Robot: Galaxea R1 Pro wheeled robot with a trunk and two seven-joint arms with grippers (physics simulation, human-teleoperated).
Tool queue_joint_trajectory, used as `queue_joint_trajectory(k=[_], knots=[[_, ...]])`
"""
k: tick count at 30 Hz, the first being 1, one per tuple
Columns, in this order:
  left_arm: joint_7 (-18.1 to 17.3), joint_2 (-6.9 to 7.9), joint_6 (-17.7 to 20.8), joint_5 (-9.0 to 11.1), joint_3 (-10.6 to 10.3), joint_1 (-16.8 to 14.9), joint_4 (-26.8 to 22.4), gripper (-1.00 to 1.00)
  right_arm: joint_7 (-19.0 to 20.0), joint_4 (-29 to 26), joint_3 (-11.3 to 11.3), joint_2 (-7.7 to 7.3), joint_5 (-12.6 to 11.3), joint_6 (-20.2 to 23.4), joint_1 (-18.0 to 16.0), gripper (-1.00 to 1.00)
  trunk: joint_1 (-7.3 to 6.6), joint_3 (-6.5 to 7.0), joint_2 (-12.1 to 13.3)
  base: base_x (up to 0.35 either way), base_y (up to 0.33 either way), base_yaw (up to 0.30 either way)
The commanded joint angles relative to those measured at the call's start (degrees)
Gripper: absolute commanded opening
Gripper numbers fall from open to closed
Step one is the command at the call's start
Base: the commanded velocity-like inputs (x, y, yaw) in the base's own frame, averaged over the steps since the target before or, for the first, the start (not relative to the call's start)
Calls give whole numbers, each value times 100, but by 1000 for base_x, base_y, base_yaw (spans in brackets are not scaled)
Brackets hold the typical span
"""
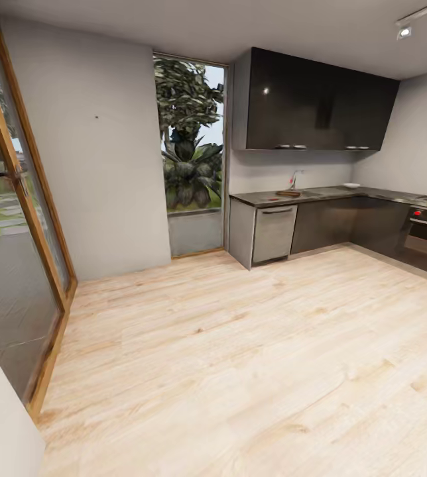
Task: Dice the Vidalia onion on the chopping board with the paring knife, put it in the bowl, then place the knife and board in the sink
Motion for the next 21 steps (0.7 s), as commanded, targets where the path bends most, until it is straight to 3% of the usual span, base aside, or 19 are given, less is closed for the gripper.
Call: queue_joint_trajectory(k=[1,8,12,21], knots=[[-24,-33,-33,33,33,33,-33,100,-16,-22,4,-33,-8,-2,-8,100,0,-3,-2,0,0,0],[-35,-199,-123,44,32,260,-211,100,-17,-34,43,-247,5,8,-8,100,0,-3,-2,0,0,0],[-34,-190,-138,44,34,390,-311,100,-16,-35,41,-253,-2,-17,-9,100,0,-3,-2,10,0,0],[-9,-165,-149,44,35,430,-342,100,6,-35,4,-248,-18,-34,-8,100,0,-3,-2,268,-137,0]])
